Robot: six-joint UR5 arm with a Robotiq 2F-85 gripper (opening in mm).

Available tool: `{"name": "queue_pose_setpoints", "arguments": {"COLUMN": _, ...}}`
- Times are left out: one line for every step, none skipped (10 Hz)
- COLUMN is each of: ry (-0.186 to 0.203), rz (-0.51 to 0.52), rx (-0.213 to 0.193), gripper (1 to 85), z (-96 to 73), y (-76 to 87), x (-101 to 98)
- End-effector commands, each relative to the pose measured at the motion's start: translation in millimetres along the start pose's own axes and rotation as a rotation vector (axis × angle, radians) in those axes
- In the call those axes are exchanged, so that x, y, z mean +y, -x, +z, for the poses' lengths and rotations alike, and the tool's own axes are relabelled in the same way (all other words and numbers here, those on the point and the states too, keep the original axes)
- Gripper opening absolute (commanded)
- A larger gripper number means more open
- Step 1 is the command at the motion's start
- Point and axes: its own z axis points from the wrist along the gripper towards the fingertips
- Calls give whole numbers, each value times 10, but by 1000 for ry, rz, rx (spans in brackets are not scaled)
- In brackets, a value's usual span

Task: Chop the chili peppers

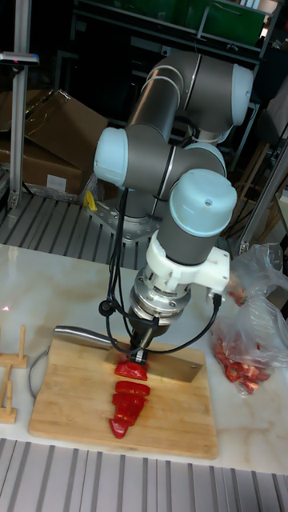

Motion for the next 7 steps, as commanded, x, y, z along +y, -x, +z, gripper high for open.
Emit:
{"name": "queue_pose_setpoints", "arguments": {"ry": -8, "rz": -11, "rx": -8, "gripper": 13, "z": -41, "y": -45, "x": -7}}
{"name": "queue_pose_setpoints", "arguments": {"ry": -10, "rz": -11, "rx": -21, "gripper": 13, "z": -31, "y": -21, "x": 0}}
{"name": "queue_pose_setpoints", "arguments": {"ry": -18, "rz": -3, "rx": -34, "gripper": 13, "z": 13, "y": 19, "x": 8}}
{"name": "queue_pose_setpoints", "arguments": {"ry": -29, "rz": -2, "rx": -43, "gripper": 13, "z": 50, "y": 39, "x": -11}}
{"name": "queue_pose_setpoints", "arguments": {"ry": -33, "rz": -13, "rx": -52, "gripper": 13, "z": 25, "y": 42, "x": -22}}
{"name": "queue_pose_setpoints", "arguments": {"ry": -30, "rz": -29, "rx": -70, "gripper": 13, "z": -30, "y": 35, "x": -24}}
{"name": "queue_pose_setpoints", "arguments": {"ry": -21, "rz": -53, "rx": -96, "gripper": 13, "z": -77, "y": 20, "x": -13}}
